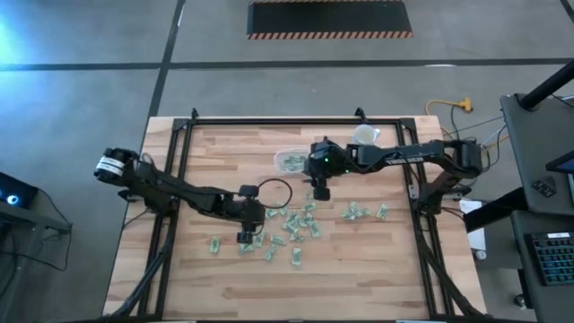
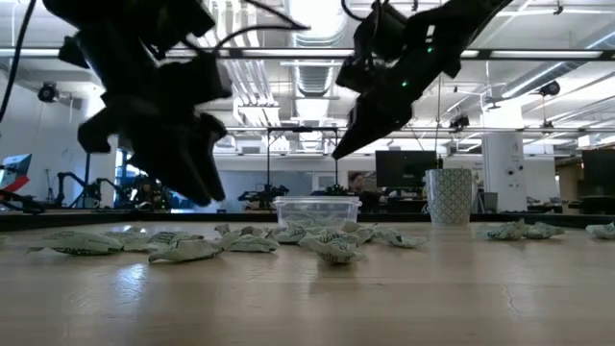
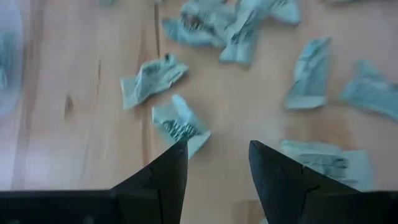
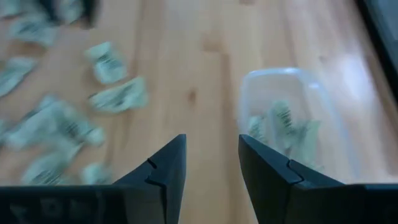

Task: Pick and place Stevia / Truvia into bins
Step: Put the stevia packet into the transparent container

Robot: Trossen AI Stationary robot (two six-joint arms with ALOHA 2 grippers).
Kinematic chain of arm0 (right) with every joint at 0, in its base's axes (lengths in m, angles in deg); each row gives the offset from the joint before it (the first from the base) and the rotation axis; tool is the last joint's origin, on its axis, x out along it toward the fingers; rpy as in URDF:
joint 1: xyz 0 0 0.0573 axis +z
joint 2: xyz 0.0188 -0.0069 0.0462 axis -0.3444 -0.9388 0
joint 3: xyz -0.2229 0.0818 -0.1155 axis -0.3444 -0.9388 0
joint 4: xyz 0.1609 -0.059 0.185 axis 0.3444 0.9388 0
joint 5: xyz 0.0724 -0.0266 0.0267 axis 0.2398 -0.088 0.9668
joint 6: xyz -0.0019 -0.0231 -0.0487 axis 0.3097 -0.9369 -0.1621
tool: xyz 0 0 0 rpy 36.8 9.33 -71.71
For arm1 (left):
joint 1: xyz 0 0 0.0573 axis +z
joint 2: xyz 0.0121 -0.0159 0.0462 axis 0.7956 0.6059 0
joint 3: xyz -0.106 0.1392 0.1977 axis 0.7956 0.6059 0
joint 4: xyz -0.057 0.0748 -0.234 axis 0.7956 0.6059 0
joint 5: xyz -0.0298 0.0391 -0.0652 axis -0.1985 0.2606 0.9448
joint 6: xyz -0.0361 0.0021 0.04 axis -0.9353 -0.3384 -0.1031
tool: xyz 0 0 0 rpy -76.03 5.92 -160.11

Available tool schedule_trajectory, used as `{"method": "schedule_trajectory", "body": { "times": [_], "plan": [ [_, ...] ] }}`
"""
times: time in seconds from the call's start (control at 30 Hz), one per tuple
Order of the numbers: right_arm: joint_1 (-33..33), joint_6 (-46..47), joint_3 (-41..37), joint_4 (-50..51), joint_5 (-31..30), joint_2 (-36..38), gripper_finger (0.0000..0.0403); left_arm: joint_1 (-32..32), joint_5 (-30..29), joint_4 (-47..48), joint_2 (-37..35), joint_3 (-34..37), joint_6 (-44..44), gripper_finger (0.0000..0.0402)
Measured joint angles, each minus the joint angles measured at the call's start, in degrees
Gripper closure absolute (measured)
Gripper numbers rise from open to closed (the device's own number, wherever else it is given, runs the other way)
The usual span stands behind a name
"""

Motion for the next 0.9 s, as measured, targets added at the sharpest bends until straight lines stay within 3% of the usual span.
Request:
{"method": "schedule_trajectory", "body": {
  "times": [0.23, 0.67, 0.9],
  "plan": [
    [4.42, 2.36, -0.85, 6.70, 0.18, 5.31, 0.0284, 1.63, -1.25, -0.38, 4.20, -0.69, 0.88, 0.0246],
    [11.97, 7.15, -6.34, 7.03, -0.40, 14.14, 0.0302, 3.21, -2.04, -1.17, 5.92, -0.63, 2.93, 0.0247],
    [13.46, 10.36, -10.96, 6.98, -0.96, 17.97, 0.0313, 3.30, 0.58, -4.27, 6.86, -0.63, 5.86, 0.0276]
  ]
}}
